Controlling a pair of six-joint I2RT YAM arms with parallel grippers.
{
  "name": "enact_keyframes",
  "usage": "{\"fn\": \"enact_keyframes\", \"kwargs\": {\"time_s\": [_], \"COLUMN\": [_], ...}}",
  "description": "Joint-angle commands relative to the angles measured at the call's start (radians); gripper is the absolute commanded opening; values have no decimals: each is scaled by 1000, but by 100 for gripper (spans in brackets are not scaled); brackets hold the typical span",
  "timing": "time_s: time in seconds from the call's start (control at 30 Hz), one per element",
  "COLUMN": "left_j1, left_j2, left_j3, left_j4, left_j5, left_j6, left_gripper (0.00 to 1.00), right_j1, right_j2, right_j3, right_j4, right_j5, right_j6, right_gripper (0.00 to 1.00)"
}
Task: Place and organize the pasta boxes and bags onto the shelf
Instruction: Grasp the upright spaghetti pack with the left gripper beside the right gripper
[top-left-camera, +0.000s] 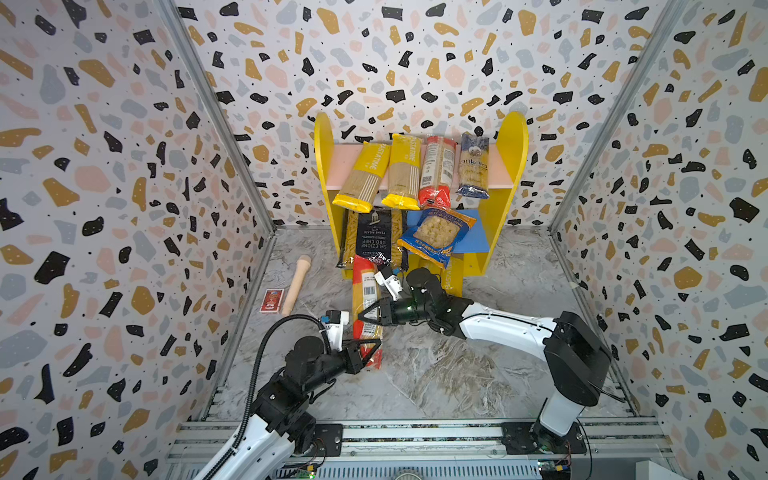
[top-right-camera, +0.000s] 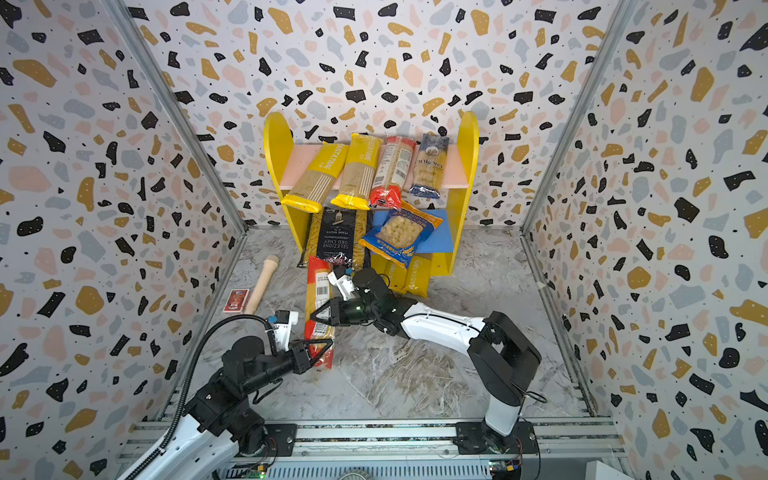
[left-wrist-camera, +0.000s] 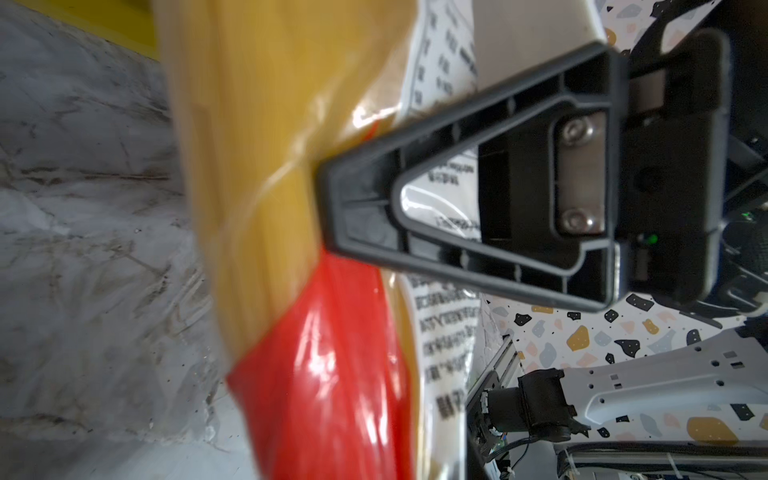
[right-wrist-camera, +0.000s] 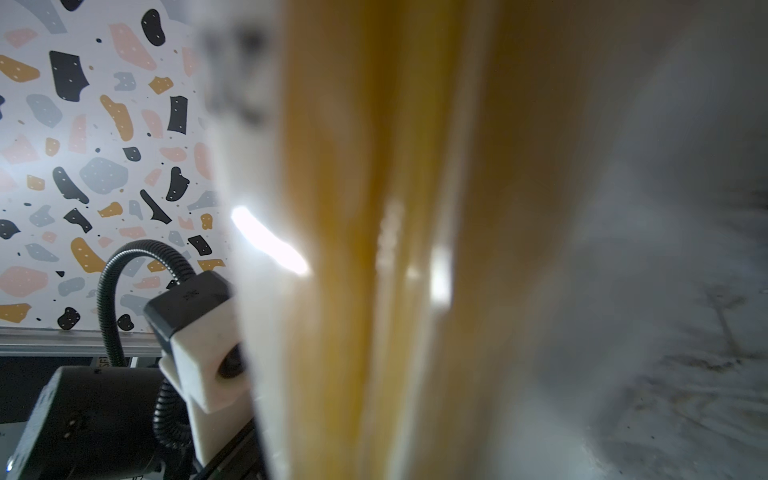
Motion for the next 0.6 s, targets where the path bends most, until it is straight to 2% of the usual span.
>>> {"fn": "enact_keyframes", "kwargs": {"time_s": [0.0,0.07,0.17,0.27,0.33,0.57], "left_j1": [-12,-12,-12,-12,-12,-12], "left_j2": [-9,-15,-14,-19,-23,-20], "left_j3": [26,44,63,72,70,77], "left_j4": [40,11,-13,-37,-49,-71], "left_j5": [13,-7,-15,-31,-39,-67], "left_j6": [132,147,158,157,155,157], "left_gripper": [9,1,0,0,0,0], "right_j1": [37,31,9,-18,-35,-87], "right_j2": [-74,-83,-99,-130,-160,-200], "right_j3": [88,74,33,-9,-36,-89], "right_j4": [-2,-14,-1,5,-4,-1], "right_j5": [-48,-44,-45,-44,-22,-26], "right_j6": [24,20,34,30,14,-3], "right_gripper": [0,0,8,29,39,51]}}
